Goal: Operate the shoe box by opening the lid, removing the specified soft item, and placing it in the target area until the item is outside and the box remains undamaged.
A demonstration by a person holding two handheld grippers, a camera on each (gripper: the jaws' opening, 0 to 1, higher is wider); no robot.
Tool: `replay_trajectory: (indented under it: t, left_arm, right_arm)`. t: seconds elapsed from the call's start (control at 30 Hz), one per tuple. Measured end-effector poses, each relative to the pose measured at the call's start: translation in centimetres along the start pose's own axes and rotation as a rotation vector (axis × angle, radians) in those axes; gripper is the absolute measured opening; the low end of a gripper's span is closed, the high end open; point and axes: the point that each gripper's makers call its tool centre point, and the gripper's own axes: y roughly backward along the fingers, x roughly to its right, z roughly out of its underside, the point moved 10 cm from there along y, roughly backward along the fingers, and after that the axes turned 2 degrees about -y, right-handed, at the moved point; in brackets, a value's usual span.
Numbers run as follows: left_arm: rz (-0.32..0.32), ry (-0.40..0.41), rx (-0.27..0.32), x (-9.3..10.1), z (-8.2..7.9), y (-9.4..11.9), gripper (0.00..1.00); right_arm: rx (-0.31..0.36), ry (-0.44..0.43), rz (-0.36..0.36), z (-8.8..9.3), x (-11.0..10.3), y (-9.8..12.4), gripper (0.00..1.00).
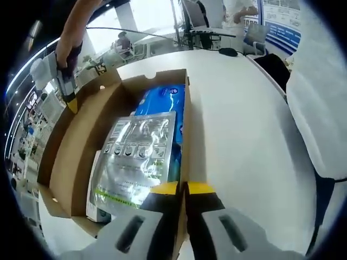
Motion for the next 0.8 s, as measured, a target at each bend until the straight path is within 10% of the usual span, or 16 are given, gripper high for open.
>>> replay_trajectory:
  t: [0.8]
  left_arm:
    - [0.019, 0.005, -0.019, -0.1, -0.1, -0.1, 0.03]
  right_arm:
    - [-0.06, -0.066, -0.031, 0.5, 1.7, -3.9, 0.14]
